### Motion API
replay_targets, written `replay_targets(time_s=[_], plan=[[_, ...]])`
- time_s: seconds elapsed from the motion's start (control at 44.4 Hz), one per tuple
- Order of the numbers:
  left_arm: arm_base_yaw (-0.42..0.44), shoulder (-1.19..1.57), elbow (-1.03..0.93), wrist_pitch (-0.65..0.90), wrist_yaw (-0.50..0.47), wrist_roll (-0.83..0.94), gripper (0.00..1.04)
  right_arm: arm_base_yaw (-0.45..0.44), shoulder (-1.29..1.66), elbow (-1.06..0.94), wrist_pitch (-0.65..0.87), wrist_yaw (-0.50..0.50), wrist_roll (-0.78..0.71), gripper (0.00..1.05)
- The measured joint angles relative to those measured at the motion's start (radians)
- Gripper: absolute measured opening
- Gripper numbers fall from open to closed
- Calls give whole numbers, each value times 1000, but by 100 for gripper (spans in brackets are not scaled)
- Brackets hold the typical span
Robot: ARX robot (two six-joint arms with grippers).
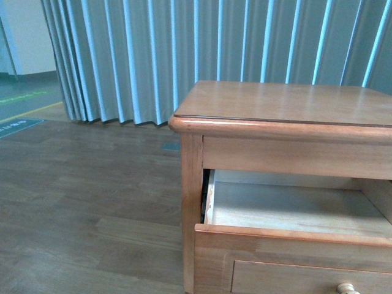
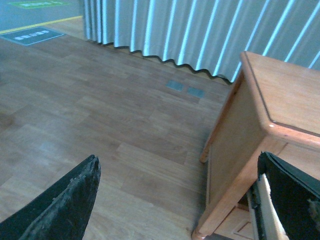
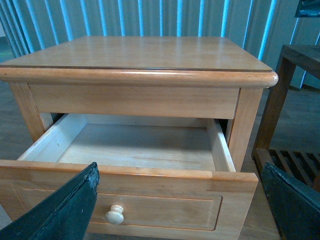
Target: Put charger into drawer
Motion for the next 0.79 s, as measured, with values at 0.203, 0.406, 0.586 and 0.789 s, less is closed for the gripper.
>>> replay_targets(time_s=[0.203,0.406,0.586,0.789], plan=[[-7,-287,-140,-220,-166,-101,99,0,0,0,0,0,0,96],[-7,-384,-177,-268,-222,-136,99,0,0,0,0,0,0,96],[-8,-385,-177,-268,-222,-139,99,0,0,0,0,0,0,96],[146,-500,-269,-165,264,110,71,0,0,0,0,0,0,96]])
